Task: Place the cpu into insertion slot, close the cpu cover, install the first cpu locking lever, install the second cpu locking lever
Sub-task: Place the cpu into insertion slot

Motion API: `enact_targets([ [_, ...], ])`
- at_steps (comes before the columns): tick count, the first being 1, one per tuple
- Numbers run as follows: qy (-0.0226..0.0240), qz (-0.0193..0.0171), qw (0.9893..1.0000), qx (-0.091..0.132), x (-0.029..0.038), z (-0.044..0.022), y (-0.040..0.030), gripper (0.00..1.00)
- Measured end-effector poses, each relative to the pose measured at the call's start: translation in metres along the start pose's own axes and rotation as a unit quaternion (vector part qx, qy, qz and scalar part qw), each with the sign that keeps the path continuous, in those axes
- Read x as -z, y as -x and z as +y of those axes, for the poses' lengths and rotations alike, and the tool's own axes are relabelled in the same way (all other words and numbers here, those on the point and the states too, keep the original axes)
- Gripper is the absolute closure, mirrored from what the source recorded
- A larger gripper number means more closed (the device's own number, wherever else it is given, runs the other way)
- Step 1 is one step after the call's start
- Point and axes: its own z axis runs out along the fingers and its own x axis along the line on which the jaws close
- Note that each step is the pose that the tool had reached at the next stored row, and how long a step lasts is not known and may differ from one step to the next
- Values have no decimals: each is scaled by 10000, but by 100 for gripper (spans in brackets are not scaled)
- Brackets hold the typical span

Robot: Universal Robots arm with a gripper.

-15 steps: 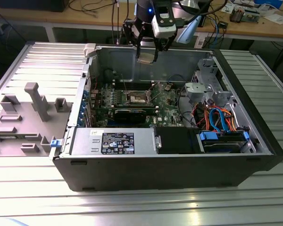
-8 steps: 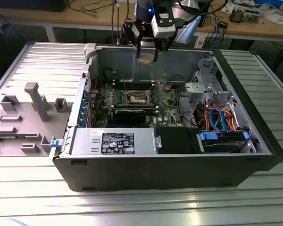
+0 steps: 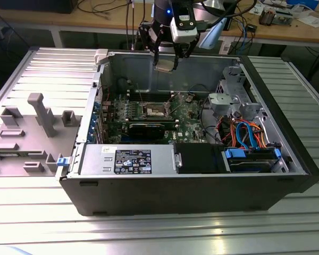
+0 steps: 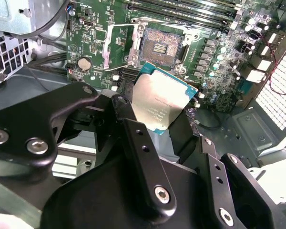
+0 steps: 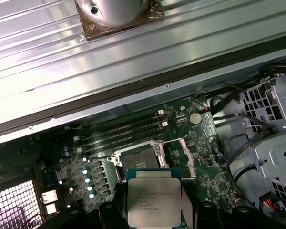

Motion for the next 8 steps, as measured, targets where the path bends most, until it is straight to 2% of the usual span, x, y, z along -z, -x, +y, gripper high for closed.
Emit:
enact_targets([
  [8, 0, -1, 10000, -8, 0, 0, 0, 46],
])
